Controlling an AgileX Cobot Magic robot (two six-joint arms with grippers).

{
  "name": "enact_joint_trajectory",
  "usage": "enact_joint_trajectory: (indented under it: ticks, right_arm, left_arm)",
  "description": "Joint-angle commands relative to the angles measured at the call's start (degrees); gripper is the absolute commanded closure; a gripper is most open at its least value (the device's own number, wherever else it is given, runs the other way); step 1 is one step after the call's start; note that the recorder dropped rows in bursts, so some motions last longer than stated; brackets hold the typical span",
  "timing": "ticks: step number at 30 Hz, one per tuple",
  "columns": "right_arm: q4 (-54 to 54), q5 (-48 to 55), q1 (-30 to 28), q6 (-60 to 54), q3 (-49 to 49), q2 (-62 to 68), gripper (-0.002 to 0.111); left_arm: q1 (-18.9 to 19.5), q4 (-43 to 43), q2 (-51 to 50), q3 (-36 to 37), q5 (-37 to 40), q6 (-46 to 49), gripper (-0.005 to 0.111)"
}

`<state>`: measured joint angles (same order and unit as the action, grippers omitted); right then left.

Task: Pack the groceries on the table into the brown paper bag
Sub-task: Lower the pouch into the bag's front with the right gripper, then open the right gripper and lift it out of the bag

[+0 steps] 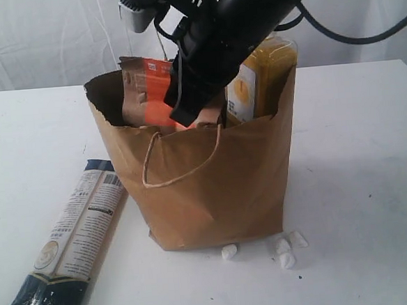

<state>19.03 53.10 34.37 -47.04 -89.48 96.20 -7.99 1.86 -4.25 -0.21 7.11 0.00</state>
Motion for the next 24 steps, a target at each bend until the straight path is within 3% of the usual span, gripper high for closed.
enact_joint_trajectory:
  ticks: [1,5,7,24]
  right_arm:
    - [0.30,0.53,0.10,-0.09,-0.39,-1.92,0.082]
    - [0.30,0.59,0.10,1.18,-0.39,-3.27,0.051]
    - [0.30,0.59,0.10,1.46,-0.39,-3.88,0.044]
    - [-0.73,-2.99,0.10,4.01,-0.39,-10.77,0.045]
  left_arm:
    - [0.13,0.45,0.27,0.21,0.12,0.00,0.107]
    - [0.13,0.45,0.27,0.21,0.12,0.00,0.107]
    - [0.13,0.45,0.27,0.21,0.12,0.00,0.107]
    - [0.13,0.45,0.27,0.21,0.12,0.00,0.107]
